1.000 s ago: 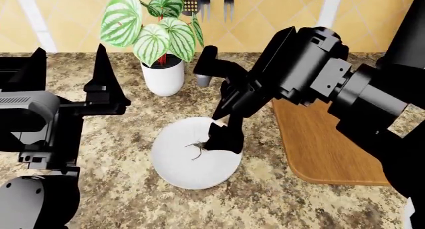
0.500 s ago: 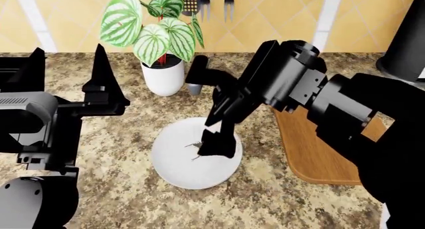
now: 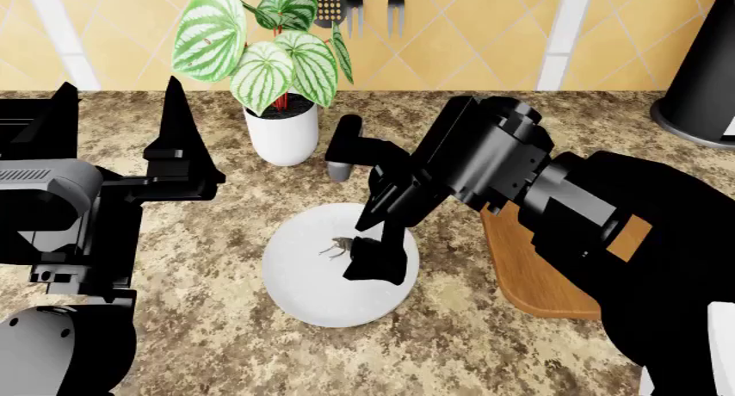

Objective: Pick the shrimp from the plate and place it on the cutting board. Then pick the condiment bottle from the cabinet and place it next to the cutting board.

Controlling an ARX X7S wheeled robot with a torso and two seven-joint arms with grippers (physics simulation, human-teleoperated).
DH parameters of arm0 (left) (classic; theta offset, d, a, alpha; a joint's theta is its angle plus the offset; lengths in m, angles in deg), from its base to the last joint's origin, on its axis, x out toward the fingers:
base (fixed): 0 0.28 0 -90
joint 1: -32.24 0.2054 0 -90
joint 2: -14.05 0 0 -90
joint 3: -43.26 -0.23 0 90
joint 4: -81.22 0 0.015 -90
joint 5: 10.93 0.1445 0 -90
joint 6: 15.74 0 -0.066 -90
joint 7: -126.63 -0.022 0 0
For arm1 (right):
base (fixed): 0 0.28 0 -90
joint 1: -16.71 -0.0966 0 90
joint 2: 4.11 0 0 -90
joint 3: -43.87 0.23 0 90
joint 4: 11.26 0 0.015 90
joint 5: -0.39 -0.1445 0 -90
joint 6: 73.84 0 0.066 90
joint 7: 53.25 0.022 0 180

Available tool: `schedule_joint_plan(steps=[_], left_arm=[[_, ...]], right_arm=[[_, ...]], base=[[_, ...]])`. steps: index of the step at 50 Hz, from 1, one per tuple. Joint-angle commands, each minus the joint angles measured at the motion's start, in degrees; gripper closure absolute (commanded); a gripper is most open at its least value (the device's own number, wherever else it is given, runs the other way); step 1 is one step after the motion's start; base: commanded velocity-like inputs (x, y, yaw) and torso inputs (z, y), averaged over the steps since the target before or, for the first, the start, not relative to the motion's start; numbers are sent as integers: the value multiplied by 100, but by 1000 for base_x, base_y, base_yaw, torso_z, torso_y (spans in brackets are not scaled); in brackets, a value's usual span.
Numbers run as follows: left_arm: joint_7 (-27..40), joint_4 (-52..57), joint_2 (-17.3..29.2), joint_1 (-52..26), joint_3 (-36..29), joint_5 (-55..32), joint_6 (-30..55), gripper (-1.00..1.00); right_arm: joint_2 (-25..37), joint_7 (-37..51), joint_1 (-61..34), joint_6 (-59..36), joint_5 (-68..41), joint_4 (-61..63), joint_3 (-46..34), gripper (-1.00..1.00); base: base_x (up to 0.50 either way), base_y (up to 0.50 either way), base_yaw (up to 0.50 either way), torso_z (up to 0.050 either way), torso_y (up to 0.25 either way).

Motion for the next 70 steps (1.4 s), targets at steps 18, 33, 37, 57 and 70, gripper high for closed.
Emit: schedule_joint_plan(steps=[18, 33, 37, 57, 70], left_arm=[[48, -1, 61, 12, -28, -61, -39, -100], [62, -1, 86, 15, -67, -89, -59, -100], [69, 5, 95, 20, -68, -95, -69, -100], [101, 77, 129, 38, -20, -311, -24, -100], [125, 37, 154, 25, -1, -388, -12, -100]], right_arm=[[88, 71, 85, -65, 1, 192, -45, 100], [326, 448, -470, -49, -71, 534, 330, 100], [444, 590, -599, -94, -117, 709, 437, 100], [2111, 3674, -1394, -2741, -1266, 3397, 1393, 100], [2609, 5144, -1291, -4018, -2197, 3630, 2120, 100]], base=[[0, 0, 0, 0, 0], [0, 0, 0, 0, 0], [0, 0, 0, 0, 0], [0, 0, 0, 0, 0], [0, 0, 0, 0, 0]])
